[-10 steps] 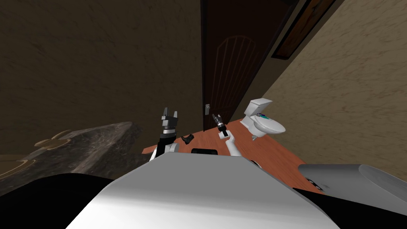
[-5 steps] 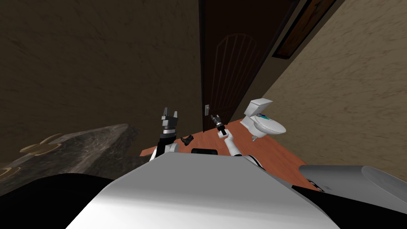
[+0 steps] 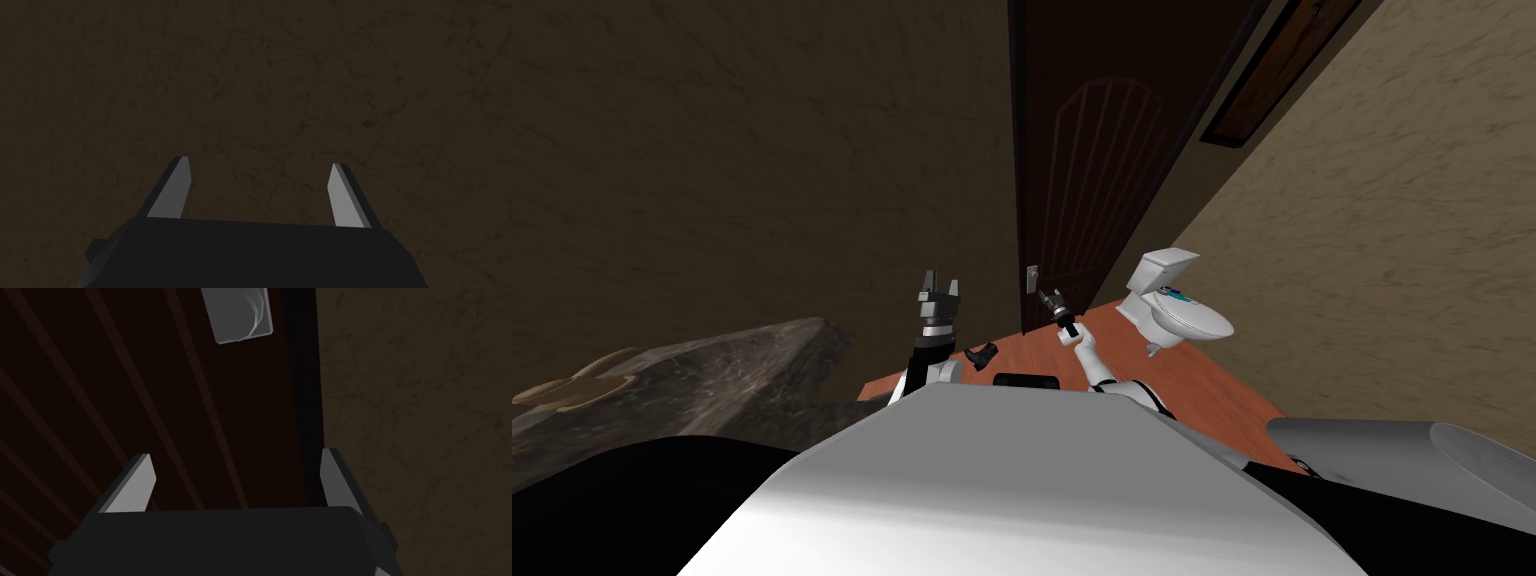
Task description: Pull the door open
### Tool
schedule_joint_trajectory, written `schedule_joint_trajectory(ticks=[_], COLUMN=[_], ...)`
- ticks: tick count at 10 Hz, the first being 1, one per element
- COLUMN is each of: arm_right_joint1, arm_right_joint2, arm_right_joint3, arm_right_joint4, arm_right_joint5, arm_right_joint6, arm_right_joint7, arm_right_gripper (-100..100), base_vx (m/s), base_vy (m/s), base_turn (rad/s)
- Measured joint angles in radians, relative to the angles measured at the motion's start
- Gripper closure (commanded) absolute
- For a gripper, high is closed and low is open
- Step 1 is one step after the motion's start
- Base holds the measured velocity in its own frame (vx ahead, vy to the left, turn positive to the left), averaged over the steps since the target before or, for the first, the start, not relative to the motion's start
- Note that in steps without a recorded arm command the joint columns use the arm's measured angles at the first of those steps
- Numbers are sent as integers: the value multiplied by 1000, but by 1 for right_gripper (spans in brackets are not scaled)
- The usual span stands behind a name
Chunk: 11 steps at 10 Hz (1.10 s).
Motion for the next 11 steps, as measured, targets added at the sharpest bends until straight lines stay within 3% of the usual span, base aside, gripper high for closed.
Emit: schedule_joint_trajectory(ticks=[3, 7, 8, 10, 11], arm_right_joint1=[-54, -99, -100, -98, -81], arm_right_joint2=[6, 10, 10, 8, 2], arm_right_joint3=[-4, -2, -2, -44, -68], arm_right_joint4=[96, 171, 173, 177, 160], arm_right_joint5=[21, 45, 45, 51, 57], arm_right_joint6=[-9, -9, -10, -11, -8], arm_right_joint7=[55, 110, 113, 126, 128], arm_right_gripper=[-100, -100, -100, -100, -100], base_vx=[82, 55, -23, -51, -34], base_vy=[-6, 7, -14, -36, -27], base_turn=[-16, -9, 174, 332, 208])
